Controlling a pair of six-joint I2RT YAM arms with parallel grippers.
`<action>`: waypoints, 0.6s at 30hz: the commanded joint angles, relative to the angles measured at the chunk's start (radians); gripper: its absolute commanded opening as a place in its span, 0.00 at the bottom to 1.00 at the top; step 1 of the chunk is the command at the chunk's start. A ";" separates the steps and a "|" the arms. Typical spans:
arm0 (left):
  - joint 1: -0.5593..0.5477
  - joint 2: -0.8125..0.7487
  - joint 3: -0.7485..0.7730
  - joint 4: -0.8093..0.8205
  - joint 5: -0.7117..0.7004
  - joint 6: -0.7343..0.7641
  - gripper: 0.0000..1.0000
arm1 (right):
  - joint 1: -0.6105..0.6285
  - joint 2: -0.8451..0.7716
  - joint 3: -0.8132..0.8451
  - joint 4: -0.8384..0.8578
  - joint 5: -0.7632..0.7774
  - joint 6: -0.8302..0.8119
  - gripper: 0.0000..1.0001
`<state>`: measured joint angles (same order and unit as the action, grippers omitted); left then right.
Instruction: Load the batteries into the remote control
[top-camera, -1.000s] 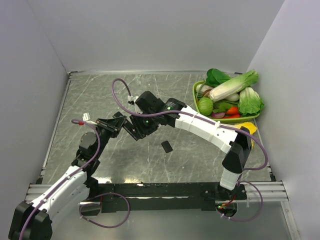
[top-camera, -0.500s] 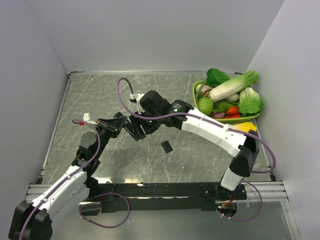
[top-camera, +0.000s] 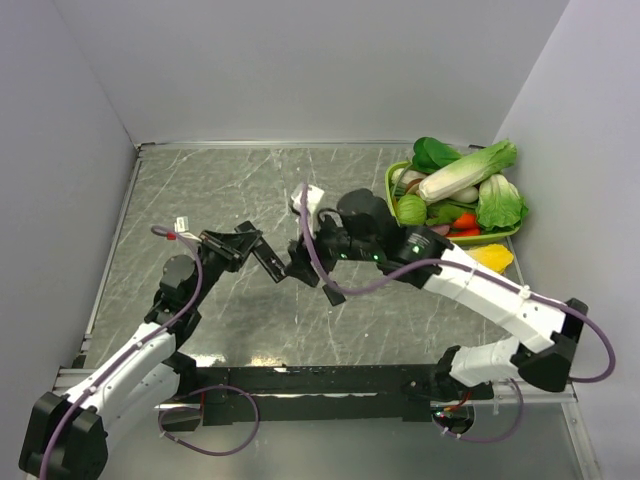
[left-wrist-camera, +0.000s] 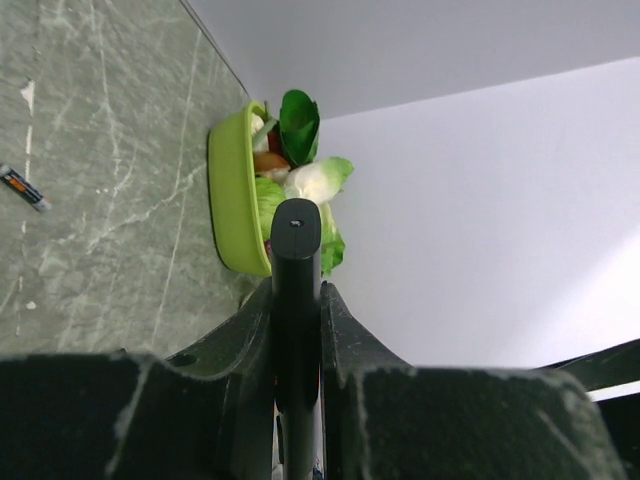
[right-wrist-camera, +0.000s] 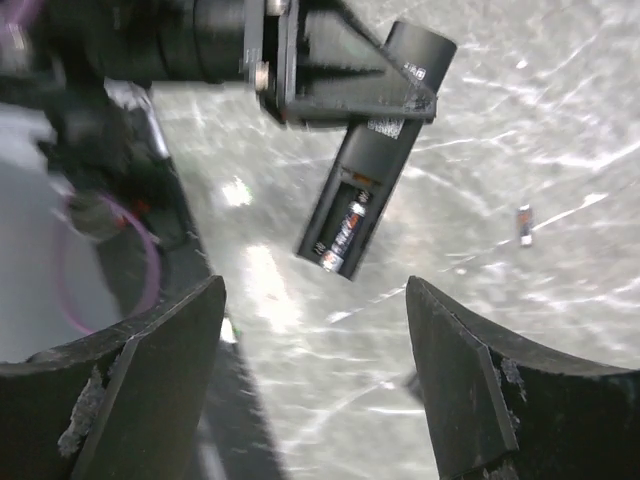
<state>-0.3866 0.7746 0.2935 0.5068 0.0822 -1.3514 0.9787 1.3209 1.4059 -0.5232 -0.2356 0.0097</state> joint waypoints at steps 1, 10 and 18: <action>0.006 0.022 0.065 0.030 0.106 0.003 0.01 | -0.015 -0.120 -0.149 0.207 -0.068 -0.260 0.85; 0.012 -0.004 0.134 -0.065 0.177 0.078 0.01 | -0.133 -0.209 -0.265 0.279 -0.361 -0.430 0.79; 0.014 -0.002 0.121 -0.019 0.232 0.061 0.01 | -0.137 -0.144 -0.240 0.199 -0.551 -0.577 0.60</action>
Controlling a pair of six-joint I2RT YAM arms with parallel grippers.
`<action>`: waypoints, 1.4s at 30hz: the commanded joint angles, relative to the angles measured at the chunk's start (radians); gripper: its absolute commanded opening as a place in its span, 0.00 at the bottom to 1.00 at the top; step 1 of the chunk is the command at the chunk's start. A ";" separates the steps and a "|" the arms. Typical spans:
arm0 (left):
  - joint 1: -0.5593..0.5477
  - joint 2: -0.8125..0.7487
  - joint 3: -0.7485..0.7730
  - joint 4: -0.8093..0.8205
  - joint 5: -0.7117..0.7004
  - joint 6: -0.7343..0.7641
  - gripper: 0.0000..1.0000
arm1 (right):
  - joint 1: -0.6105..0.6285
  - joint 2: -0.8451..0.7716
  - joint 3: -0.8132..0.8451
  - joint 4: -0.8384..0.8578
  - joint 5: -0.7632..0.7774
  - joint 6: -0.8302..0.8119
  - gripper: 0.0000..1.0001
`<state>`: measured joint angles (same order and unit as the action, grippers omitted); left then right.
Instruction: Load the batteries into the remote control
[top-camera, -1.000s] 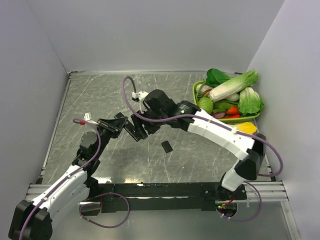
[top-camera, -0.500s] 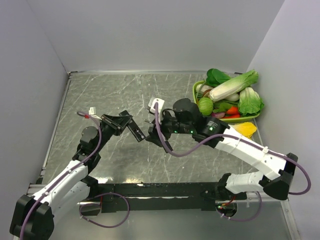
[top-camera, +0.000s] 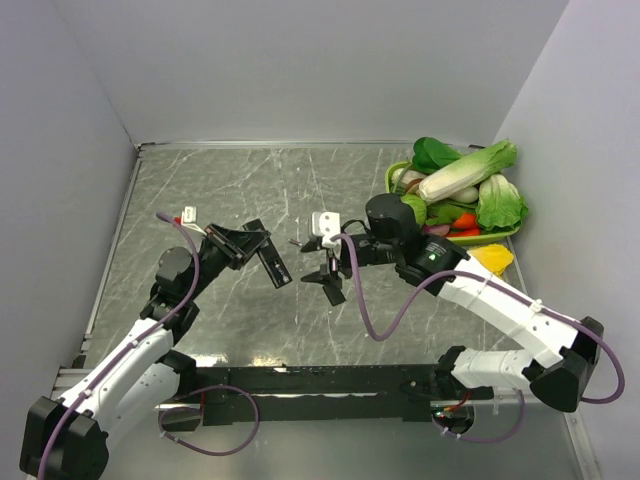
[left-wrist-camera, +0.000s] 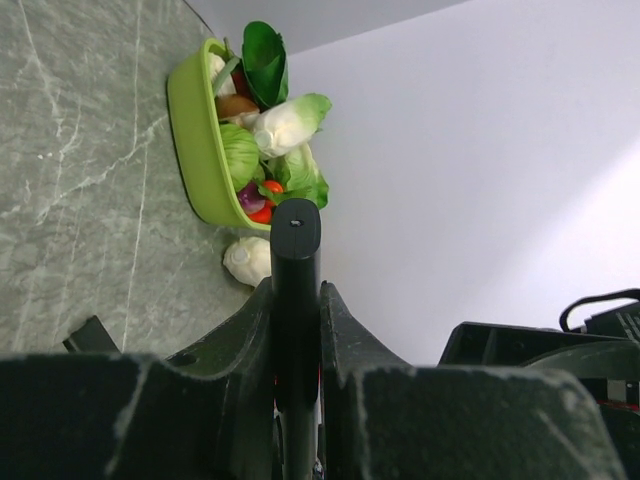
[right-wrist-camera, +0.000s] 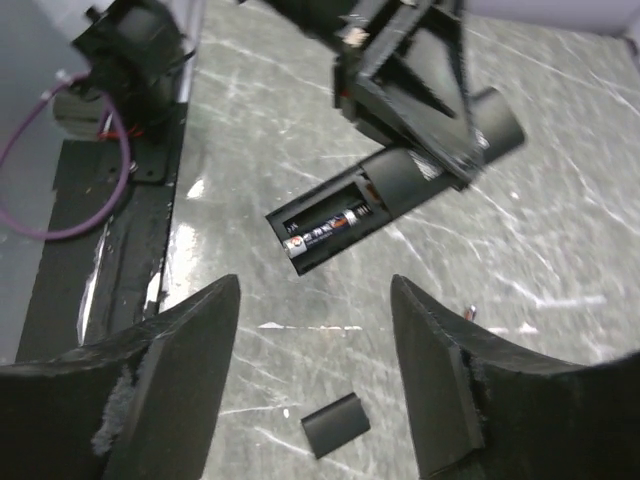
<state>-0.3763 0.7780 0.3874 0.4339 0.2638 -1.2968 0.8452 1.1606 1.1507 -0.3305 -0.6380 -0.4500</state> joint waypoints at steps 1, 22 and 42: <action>0.004 -0.005 0.027 0.063 0.054 0.005 0.01 | -0.005 0.016 0.008 0.018 -0.150 -0.125 0.57; 0.004 0.058 0.051 0.138 0.141 0.030 0.01 | 0.028 0.151 0.093 -0.068 -0.152 -0.251 0.54; 0.013 0.096 0.067 0.161 0.158 0.037 0.01 | 0.064 0.211 0.136 -0.114 -0.120 -0.289 0.52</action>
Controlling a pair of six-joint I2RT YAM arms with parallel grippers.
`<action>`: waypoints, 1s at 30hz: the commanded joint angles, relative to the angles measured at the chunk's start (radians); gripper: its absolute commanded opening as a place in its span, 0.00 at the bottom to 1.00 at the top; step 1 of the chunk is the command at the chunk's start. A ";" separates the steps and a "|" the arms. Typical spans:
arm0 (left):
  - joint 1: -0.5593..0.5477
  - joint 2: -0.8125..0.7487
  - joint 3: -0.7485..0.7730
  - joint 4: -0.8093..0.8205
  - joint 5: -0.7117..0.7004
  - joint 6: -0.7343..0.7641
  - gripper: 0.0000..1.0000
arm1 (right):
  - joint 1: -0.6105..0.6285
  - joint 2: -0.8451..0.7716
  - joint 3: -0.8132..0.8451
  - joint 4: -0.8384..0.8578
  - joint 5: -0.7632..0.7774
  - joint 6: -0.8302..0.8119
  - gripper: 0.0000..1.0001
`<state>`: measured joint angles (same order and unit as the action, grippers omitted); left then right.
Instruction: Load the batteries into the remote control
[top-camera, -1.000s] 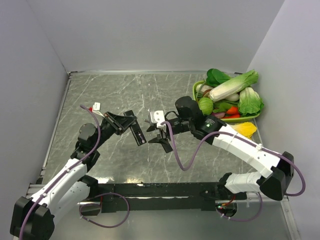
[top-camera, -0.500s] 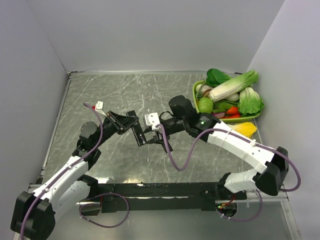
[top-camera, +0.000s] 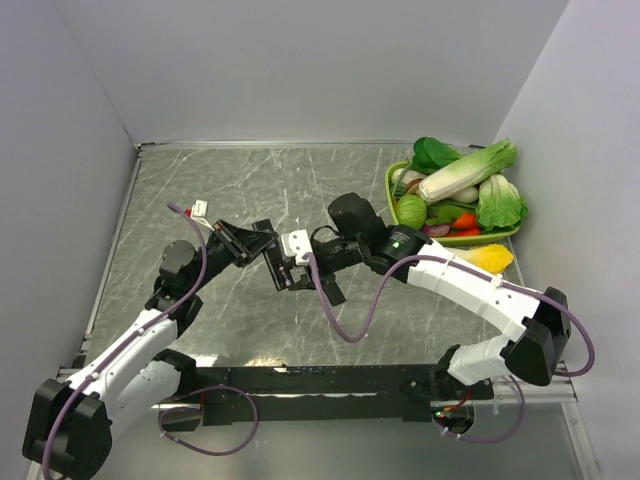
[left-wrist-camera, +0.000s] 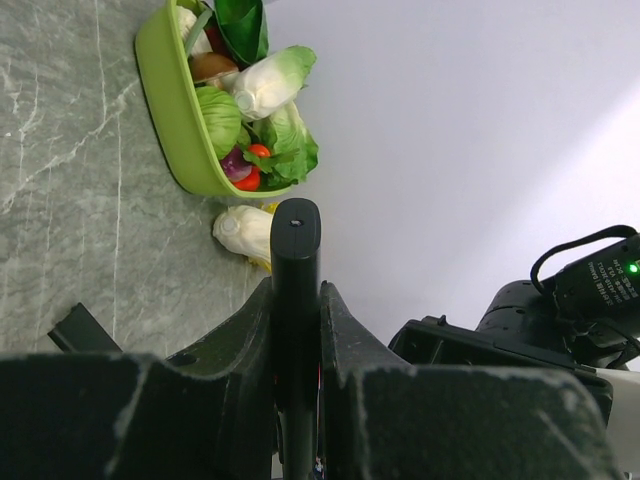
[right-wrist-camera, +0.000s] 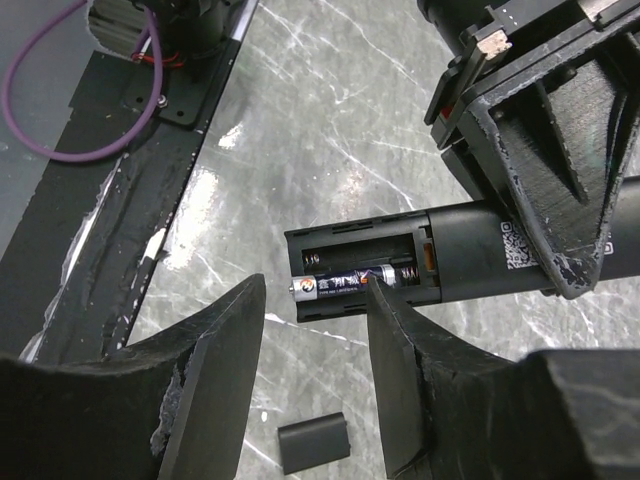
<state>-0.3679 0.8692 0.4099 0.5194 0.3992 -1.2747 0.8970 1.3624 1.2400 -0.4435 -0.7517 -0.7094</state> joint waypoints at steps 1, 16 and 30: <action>0.004 0.007 0.044 0.079 0.024 0.014 0.01 | 0.014 0.007 0.046 0.000 -0.002 -0.030 0.52; 0.006 0.017 0.049 0.094 0.036 0.014 0.01 | 0.025 0.029 0.022 0.026 0.068 -0.032 0.47; 0.006 0.013 0.044 0.076 0.024 0.009 0.01 | 0.029 -0.009 0.013 0.035 0.120 -0.010 0.49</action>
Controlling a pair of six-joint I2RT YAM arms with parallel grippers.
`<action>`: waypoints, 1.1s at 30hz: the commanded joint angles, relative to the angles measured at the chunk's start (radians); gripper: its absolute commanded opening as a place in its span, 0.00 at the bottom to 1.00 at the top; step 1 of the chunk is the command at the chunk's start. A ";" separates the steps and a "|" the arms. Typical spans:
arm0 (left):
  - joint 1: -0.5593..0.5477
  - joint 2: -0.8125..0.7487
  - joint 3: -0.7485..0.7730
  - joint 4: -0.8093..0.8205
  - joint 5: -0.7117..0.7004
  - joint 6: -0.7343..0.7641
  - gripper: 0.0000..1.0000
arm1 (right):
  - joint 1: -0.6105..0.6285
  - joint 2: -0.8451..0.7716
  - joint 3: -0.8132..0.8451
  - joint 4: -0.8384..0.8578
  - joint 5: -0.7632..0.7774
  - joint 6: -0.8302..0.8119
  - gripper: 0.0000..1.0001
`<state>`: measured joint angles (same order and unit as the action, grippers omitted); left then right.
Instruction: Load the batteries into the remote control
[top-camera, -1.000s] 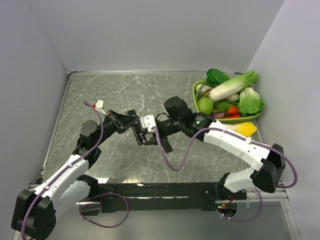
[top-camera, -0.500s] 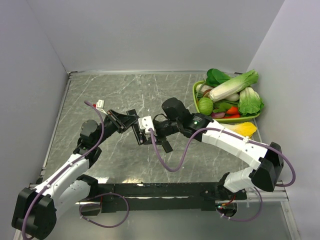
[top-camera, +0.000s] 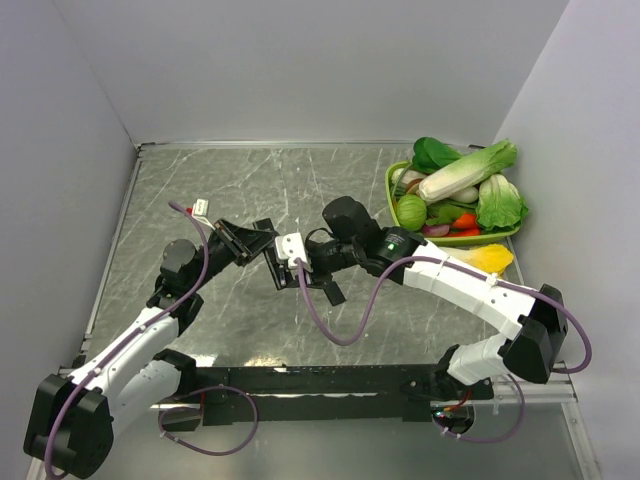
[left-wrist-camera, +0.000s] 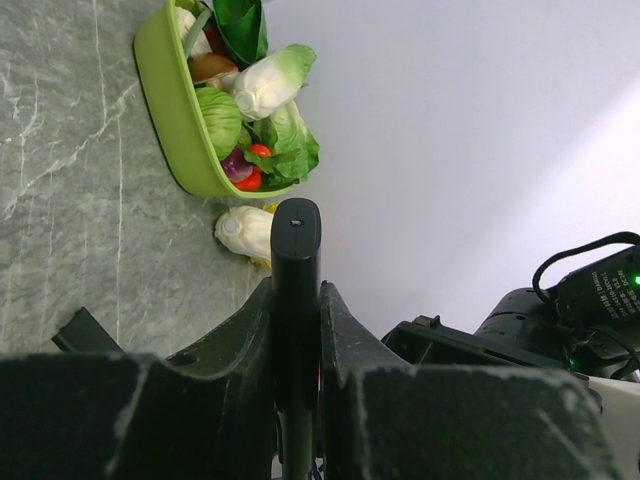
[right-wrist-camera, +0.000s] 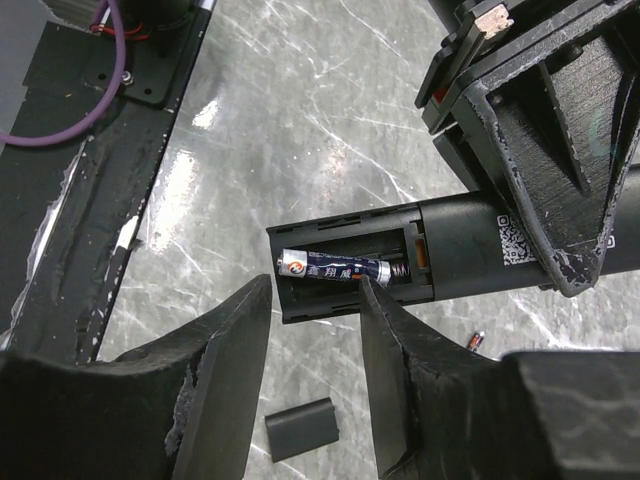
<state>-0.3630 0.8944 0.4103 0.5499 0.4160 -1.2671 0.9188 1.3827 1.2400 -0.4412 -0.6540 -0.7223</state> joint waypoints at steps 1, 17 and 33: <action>0.004 -0.012 0.044 0.042 0.006 0.000 0.01 | 0.006 -0.034 0.013 0.036 0.025 0.007 0.49; 0.012 -0.002 0.047 0.030 0.014 -0.006 0.01 | 0.017 -0.047 0.056 0.029 -0.088 0.023 0.63; 0.013 0.001 0.053 0.013 0.006 -0.005 0.01 | 0.057 0.032 0.113 -0.033 -0.088 -0.012 0.60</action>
<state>-0.3546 0.8948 0.4126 0.5453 0.4191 -1.2713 0.9665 1.3926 1.2961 -0.4458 -0.7231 -0.7021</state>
